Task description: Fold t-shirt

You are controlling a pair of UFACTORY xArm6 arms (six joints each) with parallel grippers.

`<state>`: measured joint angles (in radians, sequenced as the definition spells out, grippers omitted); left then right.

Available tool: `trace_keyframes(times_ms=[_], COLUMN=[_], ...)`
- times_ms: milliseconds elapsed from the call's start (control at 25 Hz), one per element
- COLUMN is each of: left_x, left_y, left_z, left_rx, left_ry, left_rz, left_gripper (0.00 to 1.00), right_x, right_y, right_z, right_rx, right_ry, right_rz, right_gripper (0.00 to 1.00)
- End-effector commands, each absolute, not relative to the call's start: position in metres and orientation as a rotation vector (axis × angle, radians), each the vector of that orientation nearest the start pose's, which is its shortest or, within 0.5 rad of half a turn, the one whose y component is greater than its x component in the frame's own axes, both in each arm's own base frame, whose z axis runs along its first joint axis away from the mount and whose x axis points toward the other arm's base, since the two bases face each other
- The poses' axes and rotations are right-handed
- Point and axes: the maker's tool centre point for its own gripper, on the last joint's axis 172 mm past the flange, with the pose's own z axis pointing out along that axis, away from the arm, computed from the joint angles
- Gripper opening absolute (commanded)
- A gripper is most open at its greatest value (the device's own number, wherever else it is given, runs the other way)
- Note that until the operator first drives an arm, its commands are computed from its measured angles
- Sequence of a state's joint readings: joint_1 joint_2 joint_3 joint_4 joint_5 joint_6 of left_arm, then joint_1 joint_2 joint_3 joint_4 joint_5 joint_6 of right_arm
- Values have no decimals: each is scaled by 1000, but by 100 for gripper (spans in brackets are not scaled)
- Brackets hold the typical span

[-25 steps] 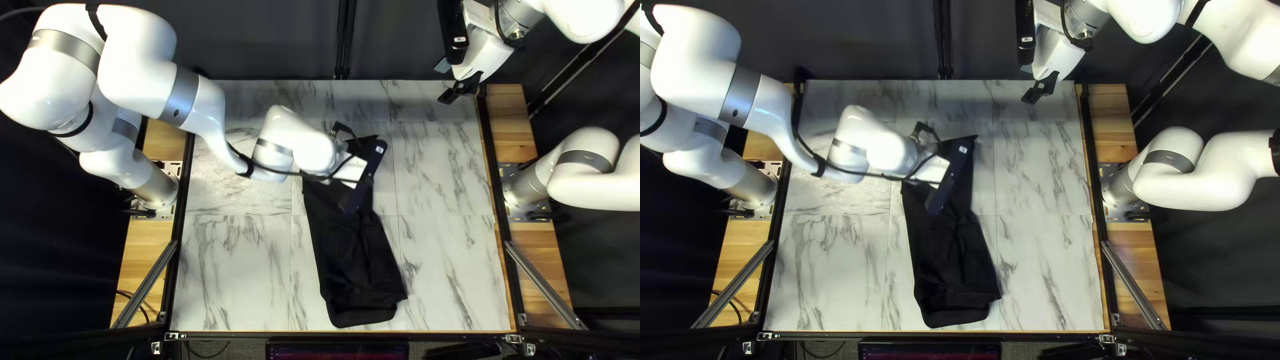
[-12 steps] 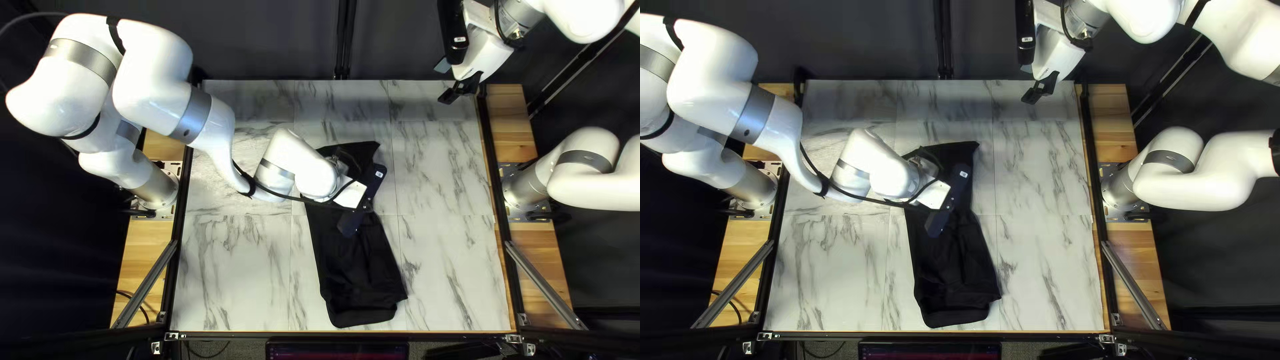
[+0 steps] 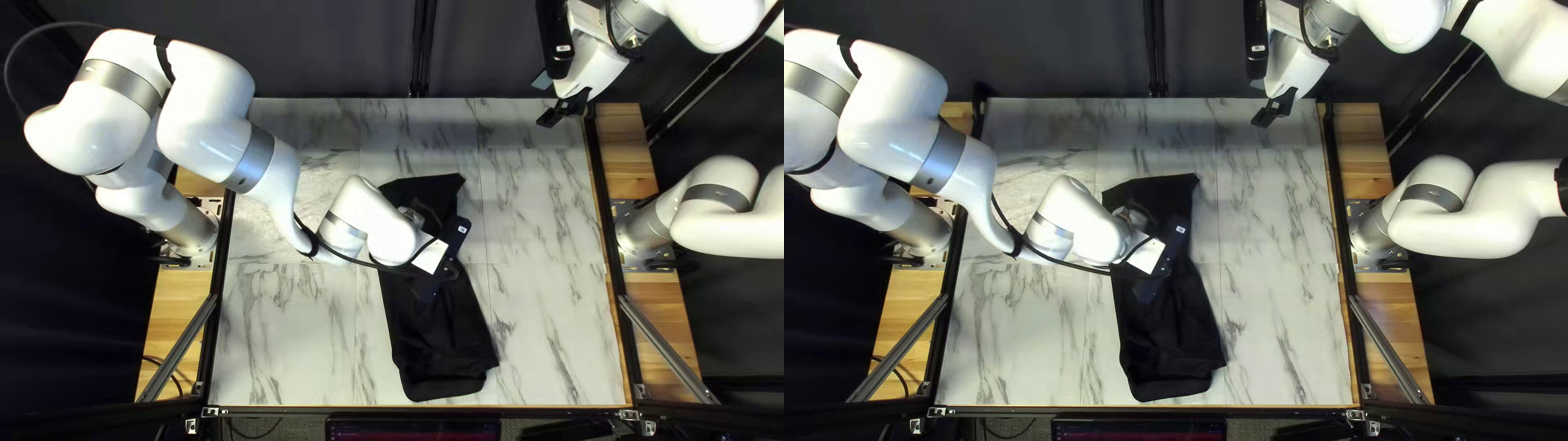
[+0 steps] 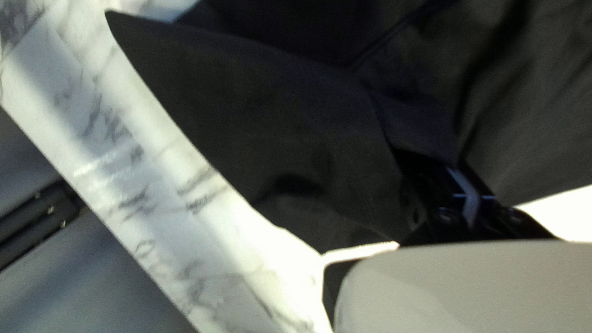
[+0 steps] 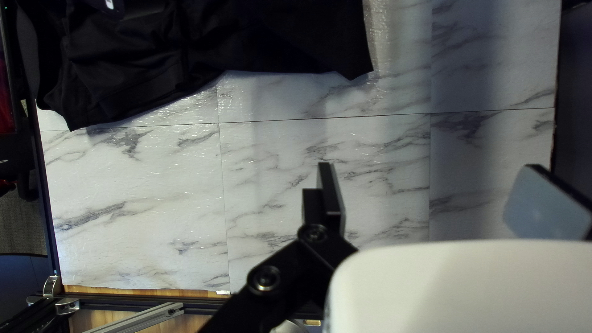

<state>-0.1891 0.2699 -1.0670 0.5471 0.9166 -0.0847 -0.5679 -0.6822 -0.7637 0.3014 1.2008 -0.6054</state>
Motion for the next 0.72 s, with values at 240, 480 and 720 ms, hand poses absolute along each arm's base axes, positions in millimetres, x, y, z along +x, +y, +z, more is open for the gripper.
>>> trace_keyframes(times_ms=[240, 480, 720], left_x=[473, 462, 440], left_y=[44, 76, 80], left_z=[113, 141, 153], left_rx=[-2574, -2505, -2448], left_ry=[608, 605, 592], left_rz=[164, 216, 290], left_gripper=[0, 0, 0], right_x=[332, 332, 332], right_y=[-133, -133, -133], right_z=[323, 323, 323], right_rx=[-2982, -2982, -2982], right_ry=[56, 56, 56], right_rz=[-550, -550, -550], right_gripper=[100, 100, 100])
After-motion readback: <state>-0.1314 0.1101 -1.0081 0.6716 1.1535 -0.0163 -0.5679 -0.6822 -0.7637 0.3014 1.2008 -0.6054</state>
